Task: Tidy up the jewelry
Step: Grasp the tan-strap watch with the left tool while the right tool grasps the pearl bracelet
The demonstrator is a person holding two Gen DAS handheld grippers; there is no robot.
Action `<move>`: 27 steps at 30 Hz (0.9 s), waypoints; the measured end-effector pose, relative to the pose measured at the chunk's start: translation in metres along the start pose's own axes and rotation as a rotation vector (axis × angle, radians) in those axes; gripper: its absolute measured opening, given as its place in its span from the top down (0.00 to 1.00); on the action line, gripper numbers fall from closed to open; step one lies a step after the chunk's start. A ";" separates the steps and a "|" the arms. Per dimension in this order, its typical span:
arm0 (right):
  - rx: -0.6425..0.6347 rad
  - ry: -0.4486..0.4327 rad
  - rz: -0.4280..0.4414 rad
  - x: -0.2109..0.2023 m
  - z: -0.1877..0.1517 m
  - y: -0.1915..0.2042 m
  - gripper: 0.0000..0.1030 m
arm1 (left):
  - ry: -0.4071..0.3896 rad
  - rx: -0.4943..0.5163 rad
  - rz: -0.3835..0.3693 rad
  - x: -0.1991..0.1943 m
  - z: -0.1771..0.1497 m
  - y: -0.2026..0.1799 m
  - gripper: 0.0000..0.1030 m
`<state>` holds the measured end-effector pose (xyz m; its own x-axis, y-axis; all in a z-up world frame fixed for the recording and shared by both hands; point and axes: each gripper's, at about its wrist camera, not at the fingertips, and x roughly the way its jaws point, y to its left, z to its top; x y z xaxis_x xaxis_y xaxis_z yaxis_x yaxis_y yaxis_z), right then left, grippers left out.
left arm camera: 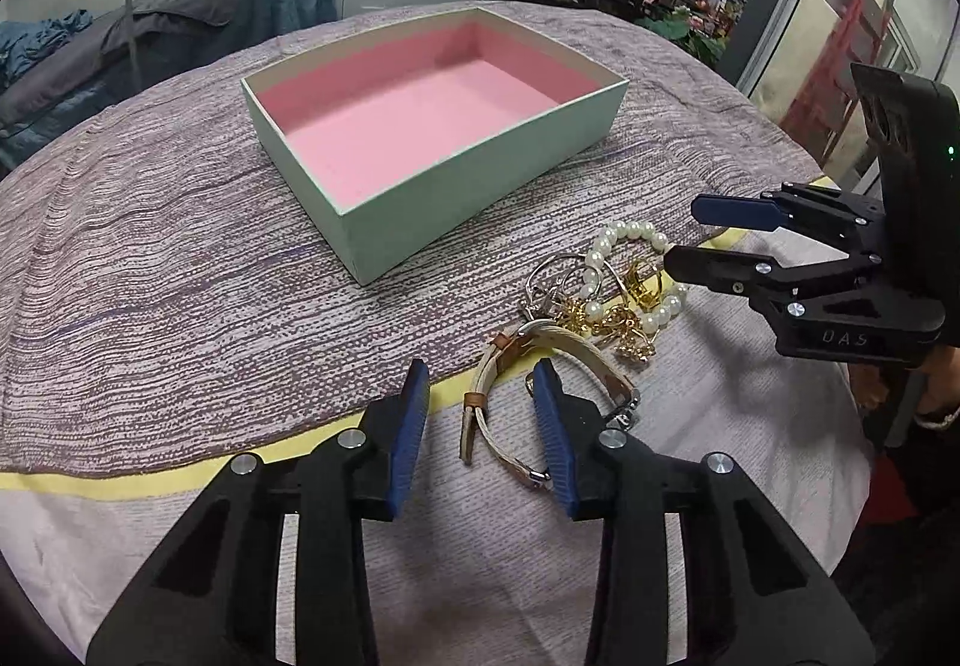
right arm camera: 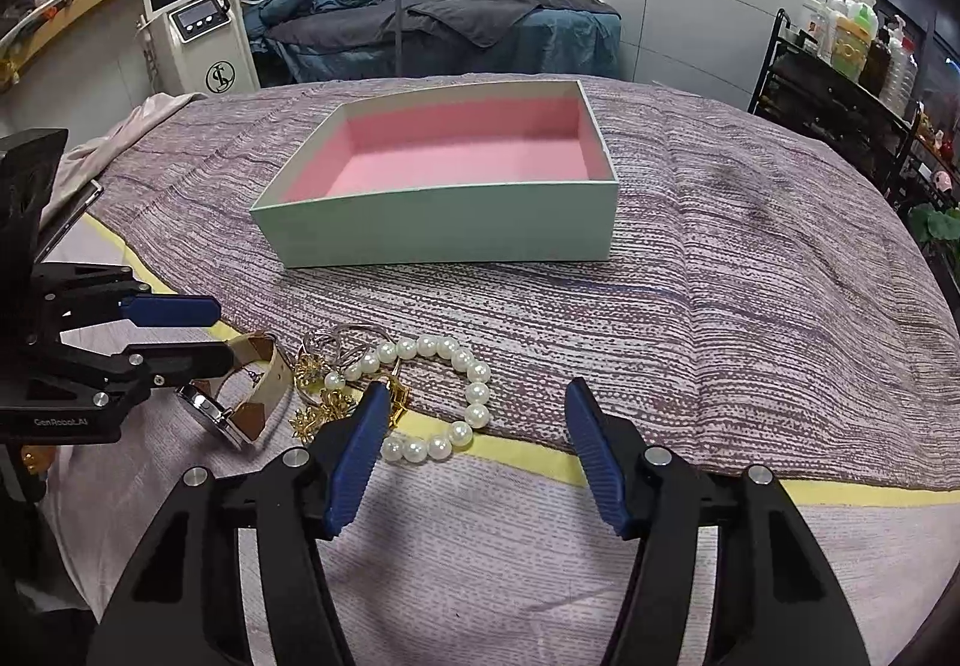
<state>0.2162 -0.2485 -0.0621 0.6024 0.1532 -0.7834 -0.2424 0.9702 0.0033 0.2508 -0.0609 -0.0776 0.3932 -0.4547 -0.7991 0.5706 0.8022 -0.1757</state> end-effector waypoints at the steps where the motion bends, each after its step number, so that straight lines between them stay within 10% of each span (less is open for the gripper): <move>1: 0.003 0.009 0.002 0.003 0.001 -0.001 0.49 | 0.017 0.009 0.001 0.003 0.001 0.000 0.69; 14: -0.019 0.054 -0.015 0.027 0.011 0.000 0.75 | 0.093 0.063 -0.009 0.024 0.012 -0.010 0.88; 27: -0.060 0.000 0.001 0.010 0.005 0.010 0.89 | -0.061 0.084 0.015 -0.012 0.000 -0.032 0.91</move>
<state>0.2237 -0.2363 -0.0671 0.6021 0.1543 -0.7834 -0.2882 0.9570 -0.0330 0.2274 -0.0808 -0.0621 0.4436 -0.4675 -0.7646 0.6216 0.7751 -0.1133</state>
